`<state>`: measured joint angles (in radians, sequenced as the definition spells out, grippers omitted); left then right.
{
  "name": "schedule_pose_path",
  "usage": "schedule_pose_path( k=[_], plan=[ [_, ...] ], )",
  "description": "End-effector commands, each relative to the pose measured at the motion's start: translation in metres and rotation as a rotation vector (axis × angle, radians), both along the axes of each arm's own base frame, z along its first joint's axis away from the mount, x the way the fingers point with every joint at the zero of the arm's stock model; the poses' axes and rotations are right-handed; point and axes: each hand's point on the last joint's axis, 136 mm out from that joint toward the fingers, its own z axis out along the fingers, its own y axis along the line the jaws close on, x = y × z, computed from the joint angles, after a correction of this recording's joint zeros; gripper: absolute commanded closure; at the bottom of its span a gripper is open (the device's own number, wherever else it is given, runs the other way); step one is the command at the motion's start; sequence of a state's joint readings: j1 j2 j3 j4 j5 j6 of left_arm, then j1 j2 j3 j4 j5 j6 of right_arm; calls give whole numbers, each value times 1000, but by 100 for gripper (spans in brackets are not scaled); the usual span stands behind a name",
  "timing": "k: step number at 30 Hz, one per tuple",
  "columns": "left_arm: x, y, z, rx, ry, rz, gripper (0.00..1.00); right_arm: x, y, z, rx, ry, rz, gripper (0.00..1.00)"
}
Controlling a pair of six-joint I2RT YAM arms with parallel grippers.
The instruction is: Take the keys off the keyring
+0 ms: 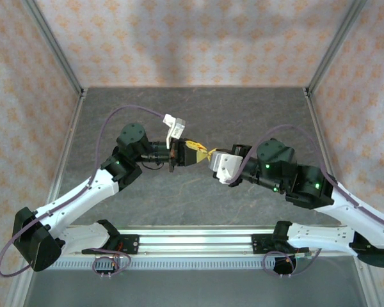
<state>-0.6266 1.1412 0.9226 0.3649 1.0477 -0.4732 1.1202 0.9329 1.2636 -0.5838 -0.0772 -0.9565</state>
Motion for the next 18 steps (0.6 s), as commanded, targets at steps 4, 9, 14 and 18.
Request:
schedule_pose_path(
  k=[4,9,14,18],
  plan=[
    [44,12,28,-49,-24,211,100,-66,36,-56,-197,145,365,100],
    [41,12,25,-27,-30,206,100,-59,49,-53,-170,130,355,100],
    [40,15,27,-27,-46,214,100,-54,63,-45,-91,150,329,100],
    [39,18,26,-26,-61,232,100,-38,71,-30,38,151,235,100]
  ],
)
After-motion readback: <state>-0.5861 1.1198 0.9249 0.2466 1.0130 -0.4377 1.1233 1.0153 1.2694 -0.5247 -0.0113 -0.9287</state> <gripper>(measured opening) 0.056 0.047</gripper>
